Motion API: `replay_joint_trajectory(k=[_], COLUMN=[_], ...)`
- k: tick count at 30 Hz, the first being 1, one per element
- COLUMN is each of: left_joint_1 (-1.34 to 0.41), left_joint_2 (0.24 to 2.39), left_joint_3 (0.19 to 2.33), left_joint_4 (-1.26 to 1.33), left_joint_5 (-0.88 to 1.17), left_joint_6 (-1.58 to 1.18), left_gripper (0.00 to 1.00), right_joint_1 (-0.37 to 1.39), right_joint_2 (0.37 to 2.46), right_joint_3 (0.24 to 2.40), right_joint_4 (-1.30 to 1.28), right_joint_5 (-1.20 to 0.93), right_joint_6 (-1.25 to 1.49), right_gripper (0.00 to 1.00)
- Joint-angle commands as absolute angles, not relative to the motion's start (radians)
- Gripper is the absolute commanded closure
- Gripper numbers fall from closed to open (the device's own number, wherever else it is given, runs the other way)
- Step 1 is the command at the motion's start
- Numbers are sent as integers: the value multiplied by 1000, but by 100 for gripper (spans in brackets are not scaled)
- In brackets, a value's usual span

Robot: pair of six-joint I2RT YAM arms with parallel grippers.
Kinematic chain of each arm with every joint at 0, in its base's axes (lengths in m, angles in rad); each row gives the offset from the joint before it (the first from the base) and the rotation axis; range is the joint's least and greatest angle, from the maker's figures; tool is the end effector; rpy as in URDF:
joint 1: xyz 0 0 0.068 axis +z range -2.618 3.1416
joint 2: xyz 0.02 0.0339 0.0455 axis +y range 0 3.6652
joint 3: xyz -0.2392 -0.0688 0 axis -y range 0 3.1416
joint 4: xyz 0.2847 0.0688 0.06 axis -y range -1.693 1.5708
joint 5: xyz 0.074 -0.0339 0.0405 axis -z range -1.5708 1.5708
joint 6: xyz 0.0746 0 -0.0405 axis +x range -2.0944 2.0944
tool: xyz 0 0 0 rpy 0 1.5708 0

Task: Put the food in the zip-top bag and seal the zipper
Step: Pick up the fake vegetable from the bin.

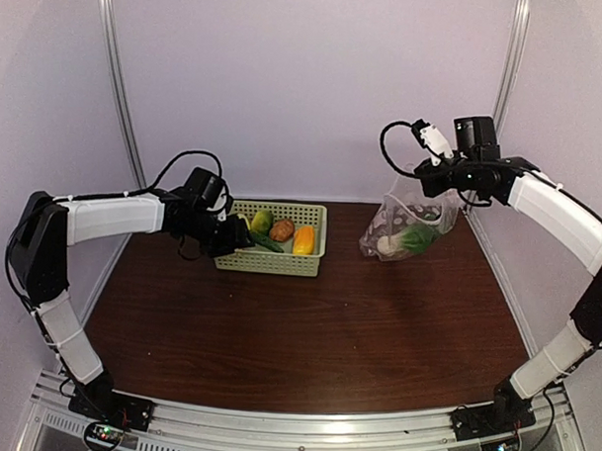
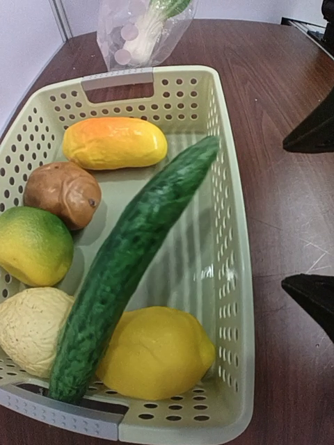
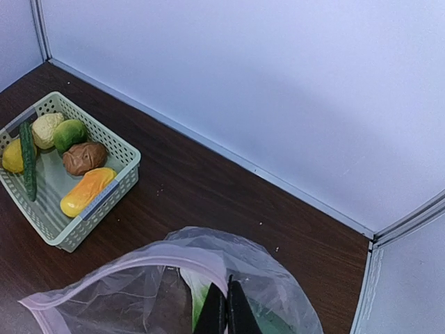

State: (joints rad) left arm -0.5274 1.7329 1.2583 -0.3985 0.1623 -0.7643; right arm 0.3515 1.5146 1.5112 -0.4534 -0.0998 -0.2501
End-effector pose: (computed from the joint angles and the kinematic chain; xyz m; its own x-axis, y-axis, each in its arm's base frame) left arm 0.3690 -0.2289 0.1597 -0.8838 -0.2756 -0.3781 -0.0350 0.8448 -0.5340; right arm 0.3960 0.1531 0.3460 -0.2957 -0.3707 -0.8804 -0.5158 0.8377 -0.1795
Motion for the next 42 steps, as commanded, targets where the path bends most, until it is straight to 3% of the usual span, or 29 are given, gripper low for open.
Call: replay_joint_trajectory(k=[1, 11, 17, 26, 42], left_joint_1=[-525, -473, -431, -376, -416], left_joint_2=[1740, 1793, 2011, 2179, 2264], left_joint_3=[1239, 1392, 1743, 2005, 2014], left_joint_4=[-394, -367, -643, -873, -805], left_joint_5=[156, 22, -36, 20, 93], left_joint_6=[-790, -682, -326, -226, -150], left_gripper=[39, 42, 47, 41, 41], right_joint_1=[362, 362, 362, 362, 361], right_joint_2=[1485, 1450, 1434, 1414, 1405], right_joint_3=[1441, 1391, 1361, 1319, 1279], right_joint_4=[-407, -388, -382, -354, -332], right_joint_5=[-145, -151, -157, -173, -197], right_joint_6=[-216, -221, -222, -229, -225], right_gripper=[100, 100, 100, 100, 100])
